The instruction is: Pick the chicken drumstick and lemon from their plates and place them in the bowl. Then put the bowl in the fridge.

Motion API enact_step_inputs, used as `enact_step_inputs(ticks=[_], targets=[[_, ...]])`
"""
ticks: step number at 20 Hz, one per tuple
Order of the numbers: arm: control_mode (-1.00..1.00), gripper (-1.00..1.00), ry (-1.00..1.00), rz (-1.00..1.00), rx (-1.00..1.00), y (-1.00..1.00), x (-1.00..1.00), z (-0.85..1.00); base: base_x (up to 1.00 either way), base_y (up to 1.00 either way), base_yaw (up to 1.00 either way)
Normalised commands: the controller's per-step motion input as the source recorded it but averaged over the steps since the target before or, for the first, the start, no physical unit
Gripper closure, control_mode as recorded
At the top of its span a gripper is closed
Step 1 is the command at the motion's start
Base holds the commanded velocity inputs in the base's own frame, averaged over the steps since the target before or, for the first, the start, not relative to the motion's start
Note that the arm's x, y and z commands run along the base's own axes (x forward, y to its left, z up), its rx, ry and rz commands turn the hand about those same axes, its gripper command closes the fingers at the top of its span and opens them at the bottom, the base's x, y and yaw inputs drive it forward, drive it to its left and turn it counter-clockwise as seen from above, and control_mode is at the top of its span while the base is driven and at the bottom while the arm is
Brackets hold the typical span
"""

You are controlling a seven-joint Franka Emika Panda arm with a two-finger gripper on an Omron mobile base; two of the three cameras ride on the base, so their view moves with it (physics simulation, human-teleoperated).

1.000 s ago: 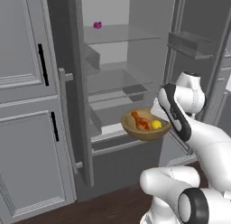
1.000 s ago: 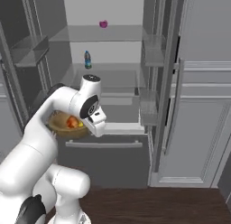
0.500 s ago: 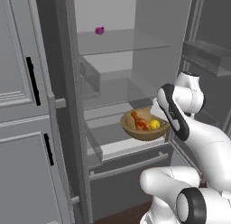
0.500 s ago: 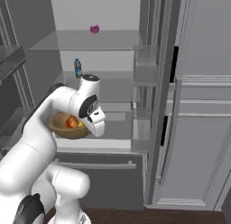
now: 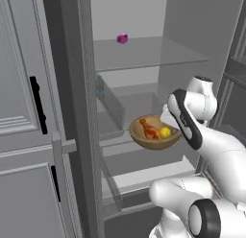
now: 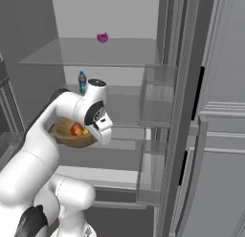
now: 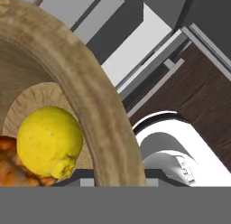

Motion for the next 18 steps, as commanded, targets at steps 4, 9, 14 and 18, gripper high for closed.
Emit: enact_step_inputs(ticks=[4,9,14,18], targets=[[1.00,1.00,0.00,0.00,0.00,0.00,0.00,0.00,-0.07,-0.04,0.00],[-1.00,1.00,-0.08,-0.15,0.01,0.00,0.54,0.00,0.00,0.00,0.00],[-1.00,1.00,-0.13,-0.26,0.09,0.01,0.98,-0.01,0.00,0.00,0.00],[-1.00,1.00,0.00,-0.21,0.14,-0.03,1.00,0.00,0.00,0.00,0.00]])
